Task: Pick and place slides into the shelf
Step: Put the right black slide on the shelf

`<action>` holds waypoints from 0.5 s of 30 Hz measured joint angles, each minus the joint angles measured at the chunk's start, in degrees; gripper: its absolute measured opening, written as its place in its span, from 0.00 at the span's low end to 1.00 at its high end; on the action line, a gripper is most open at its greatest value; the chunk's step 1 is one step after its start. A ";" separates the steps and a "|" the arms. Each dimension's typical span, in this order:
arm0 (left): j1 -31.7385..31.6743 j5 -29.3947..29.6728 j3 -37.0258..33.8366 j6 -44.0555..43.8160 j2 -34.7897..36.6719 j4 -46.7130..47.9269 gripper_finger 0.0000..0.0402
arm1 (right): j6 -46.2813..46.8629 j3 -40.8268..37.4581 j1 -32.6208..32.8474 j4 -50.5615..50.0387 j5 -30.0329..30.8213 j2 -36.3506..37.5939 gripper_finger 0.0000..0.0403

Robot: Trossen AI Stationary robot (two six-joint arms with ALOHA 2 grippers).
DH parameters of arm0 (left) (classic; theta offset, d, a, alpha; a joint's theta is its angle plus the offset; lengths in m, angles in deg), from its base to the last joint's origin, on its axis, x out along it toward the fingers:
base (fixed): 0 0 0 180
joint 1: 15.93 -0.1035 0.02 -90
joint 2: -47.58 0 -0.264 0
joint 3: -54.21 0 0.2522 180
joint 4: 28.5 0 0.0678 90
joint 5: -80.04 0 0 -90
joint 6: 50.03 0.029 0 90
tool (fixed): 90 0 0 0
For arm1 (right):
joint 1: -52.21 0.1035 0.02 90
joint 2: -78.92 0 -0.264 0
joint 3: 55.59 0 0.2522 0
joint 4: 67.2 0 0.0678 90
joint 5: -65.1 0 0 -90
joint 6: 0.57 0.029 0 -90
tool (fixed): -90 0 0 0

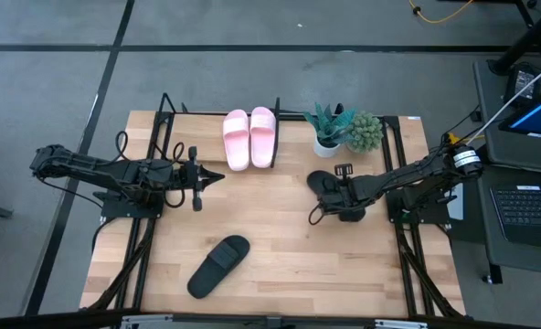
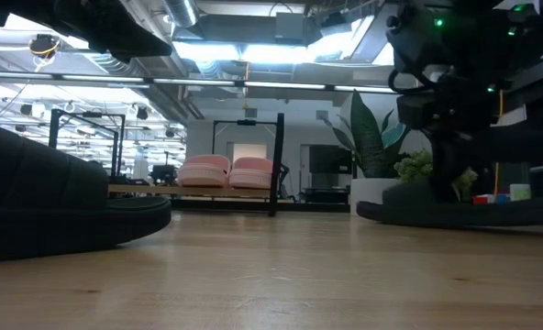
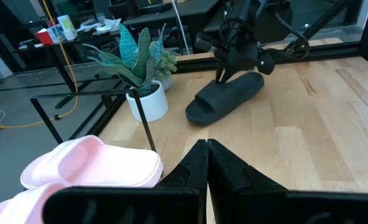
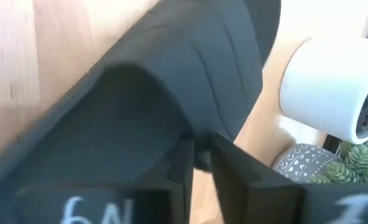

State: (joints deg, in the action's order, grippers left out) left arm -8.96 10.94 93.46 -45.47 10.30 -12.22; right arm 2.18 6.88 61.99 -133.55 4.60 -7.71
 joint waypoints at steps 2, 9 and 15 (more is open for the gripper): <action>0.00 0.02 0.00 0.00 0.00 0.00 0.00 | 1.65 0.00 0.00 0.64 0.08 0.01 0.06; -0.01 0.02 0.00 0.04 0.00 0.00 0.00 | 9.54 0.00 0.00 3.46 -0.11 0.04 0.02; 0.00 0.02 0.00 0.04 0.00 0.00 0.00 | 15.07 0.00 -0.04 10.92 -1.62 0.04 0.01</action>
State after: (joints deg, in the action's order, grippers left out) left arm -8.97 10.96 93.46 -45.43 10.30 -12.22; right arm 17.26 6.88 61.95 -122.63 2.97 -7.67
